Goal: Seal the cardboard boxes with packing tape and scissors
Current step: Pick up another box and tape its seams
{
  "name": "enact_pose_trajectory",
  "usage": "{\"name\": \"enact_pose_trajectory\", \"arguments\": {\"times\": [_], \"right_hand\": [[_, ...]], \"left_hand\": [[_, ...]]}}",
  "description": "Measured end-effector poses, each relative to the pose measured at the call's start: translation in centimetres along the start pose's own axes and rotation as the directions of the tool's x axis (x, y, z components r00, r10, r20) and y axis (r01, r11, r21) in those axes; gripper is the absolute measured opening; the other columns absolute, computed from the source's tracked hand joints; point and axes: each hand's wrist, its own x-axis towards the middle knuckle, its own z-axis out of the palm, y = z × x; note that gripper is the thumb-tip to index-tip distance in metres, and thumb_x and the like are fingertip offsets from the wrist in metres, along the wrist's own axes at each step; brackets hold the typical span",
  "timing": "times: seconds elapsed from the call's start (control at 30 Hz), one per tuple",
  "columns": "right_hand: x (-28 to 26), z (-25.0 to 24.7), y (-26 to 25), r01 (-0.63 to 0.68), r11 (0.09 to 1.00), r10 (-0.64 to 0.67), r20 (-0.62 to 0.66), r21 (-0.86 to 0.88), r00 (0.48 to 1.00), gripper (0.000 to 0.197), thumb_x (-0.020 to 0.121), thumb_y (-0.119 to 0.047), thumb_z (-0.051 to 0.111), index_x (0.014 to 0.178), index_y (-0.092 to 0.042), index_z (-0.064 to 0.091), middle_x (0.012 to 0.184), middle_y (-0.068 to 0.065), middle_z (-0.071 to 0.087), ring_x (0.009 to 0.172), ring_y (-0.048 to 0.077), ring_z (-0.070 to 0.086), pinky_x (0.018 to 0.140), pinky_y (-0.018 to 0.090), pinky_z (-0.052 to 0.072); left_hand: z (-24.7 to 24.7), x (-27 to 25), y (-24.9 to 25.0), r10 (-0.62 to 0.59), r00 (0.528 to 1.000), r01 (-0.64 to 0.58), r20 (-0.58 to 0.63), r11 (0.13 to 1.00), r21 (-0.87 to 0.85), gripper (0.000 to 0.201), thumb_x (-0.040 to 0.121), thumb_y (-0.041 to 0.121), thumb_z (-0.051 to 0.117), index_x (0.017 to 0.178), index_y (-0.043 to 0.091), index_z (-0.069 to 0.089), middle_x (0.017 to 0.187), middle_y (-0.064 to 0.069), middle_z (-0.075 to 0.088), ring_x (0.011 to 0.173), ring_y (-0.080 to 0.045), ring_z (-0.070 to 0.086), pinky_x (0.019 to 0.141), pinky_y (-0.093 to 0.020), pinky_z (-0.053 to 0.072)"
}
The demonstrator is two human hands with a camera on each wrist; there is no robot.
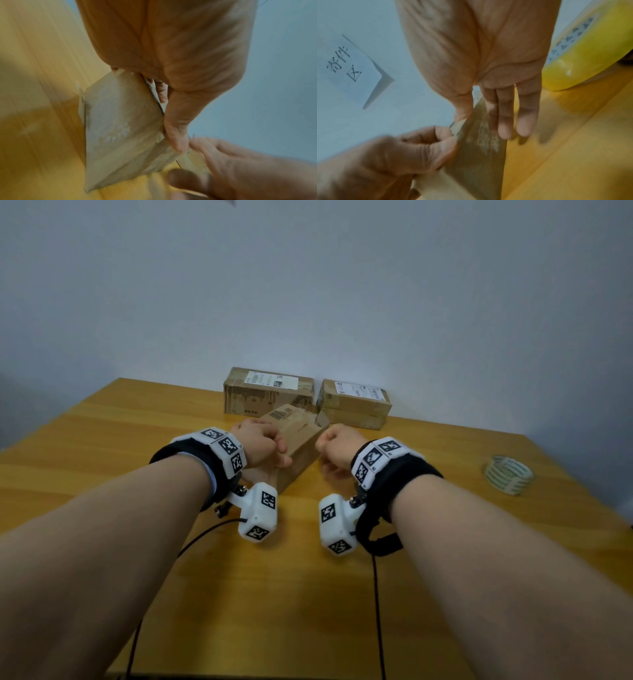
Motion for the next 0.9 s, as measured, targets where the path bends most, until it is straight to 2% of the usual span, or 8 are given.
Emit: {"name": "enact_pose_trajectory", "arguments": {"times": [0.1, 0.17, 0.3, 0.43, 0.5, 0.7, 0.8, 0.9], "right_hand": [[0.0, -2.1, 2.2, -0.054, 0.987, 0.031, -0.150, -0.149, 0.988, 0.026, 0.098, -0.014, 0.048, 0.116, -0.004, 0.065, 0.120, 0.017, 0.066, 0.101, 0.030, 0.063, 0.089, 0.037, 0.051], [-0.3, -2.7, 3.2, -0.102, 0.964, 0.059, -0.176, -0.245, 0.983, 0.029, 0.099, -0.016, 0.047, 0.118, -0.004, 0.066, 0.117, 0.013, 0.066, 0.104, 0.027, 0.063, 0.087, 0.034, 0.050], [-1.4, -3.3, 4.4, -0.170, 0.890, 0.112, -0.159, -0.424, 0.981, 0.028, 0.102, -0.016, 0.041, 0.084, -0.001, 0.058, 0.093, 0.009, 0.058, 0.073, 0.019, 0.053, 0.076, 0.031, 0.043], [-2.5, -4.0, 5.7, -0.177, 0.832, 0.144, -0.103, -0.526, 0.984, 0.032, 0.102, -0.015, 0.043, 0.128, -0.001, 0.055, 0.110, 0.011, 0.054, 0.099, 0.023, 0.056, 0.080, 0.027, 0.040], [-2.7, -3.9, 6.5, -0.166, 0.790, 0.123, -0.112, -0.590, 0.986, 0.033, 0.101, -0.016, 0.045, 0.130, -0.003, 0.055, 0.119, 0.013, 0.060, 0.109, 0.028, 0.059, 0.086, 0.032, 0.047], [-2.6, -3.7, 7.7, -0.132, 0.812, 0.046, -0.164, -0.569, 0.985, 0.035, 0.092, -0.020, 0.058, 0.125, -0.009, 0.062, 0.126, 0.015, 0.062, 0.116, 0.033, 0.059, 0.092, 0.040, 0.048], [-2.4, -4.7, 6.1, -0.142, 0.892, 0.063, -0.192, -0.430, 0.979, 0.035, 0.092, -0.022, 0.060, 0.124, -0.009, 0.063, 0.125, 0.015, 0.064, 0.114, 0.032, 0.060, 0.090, 0.037, 0.048], [-2.5, -6.1, 4.1, -0.129, 0.953, 0.075, -0.200, -0.273, 0.977, 0.032, 0.096, -0.028, 0.058, 0.119, -0.007, 0.065, 0.114, 0.012, 0.068, 0.104, 0.029, 0.064, 0.082, 0.034, 0.049]], "left_hand": [[0.1, -0.4, 0.3, 0.026, 1.000, -0.026, -0.002, 0.999, -0.020, 0.014, 0.061, 0.040, 0.078, 0.064, 0.040, 0.065, 0.115, 0.008, 0.054, 0.112, -0.023, 0.044, 0.103, -0.048, 0.037], [0.1, -0.8, 0.4, 0.044, 0.999, -0.044, -0.027, 0.998, -0.033, 0.015, 0.065, 0.036, 0.079, 0.062, 0.036, 0.064, 0.111, 0.009, 0.055, 0.109, -0.020, 0.045, 0.102, -0.045, 0.038], [0.3, -1.4, 0.5, 0.086, 0.996, -0.087, -0.029, 0.995, -0.055, 0.015, 0.067, 0.034, 0.079, 0.065, 0.031, 0.064, 0.105, 0.011, 0.056, 0.105, -0.018, 0.048, 0.099, -0.042, 0.041], [0.9, -1.8, 0.8, 0.110, 0.994, -0.111, -0.016, 0.991, -0.081, 0.014, 0.065, 0.036, 0.079, 0.067, 0.033, 0.066, 0.108, 0.012, 0.054, 0.106, -0.018, 0.047, 0.098, -0.042, 0.041], [1.1, -1.8, 0.8, 0.111, 0.994, -0.113, -0.020, 0.988, -0.109, 0.014, 0.064, 0.033, 0.080, 0.066, 0.032, 0.067, 0.105, 0.011, 0.056, 0.105, -0.018, 0.048, 0.098, -0.044, 0.042], [1.3, -1.3, 0.2, 0.141, 0.989, -0.145, -0.033, 0.976, -0.163, 0.010, 0.070, 0.030, 0.078, 0.071, 0.028, 0.068, 0.103, 0.017, 0.053, 0.119, -0.020, 0.041, 0.108, -0.047, 0.031], [1.5, -0.9, 0.1, 0.116, 0.992, -0.123, -0.053, 0.980, -0.154, 0.012, 0.075, 0.028, 0.076, 0.084, 0.024, 0.069, 0.106, 0.019, 0.041, 0.127, -0.018, 0.028, 0.112, -0.043, 0.020], [1.7, 0.1, 0.0, 0.115, 0.992, -0.123, -0.053, 0.977, -0.175, 0.012, 0.072, 0.029, 0.077, 0.081, 0.026, 0.069, 0.112, 0.017, 0.041, 0.131, -0.017, 0.027, 0.115, -0.044, 0.019]]}}
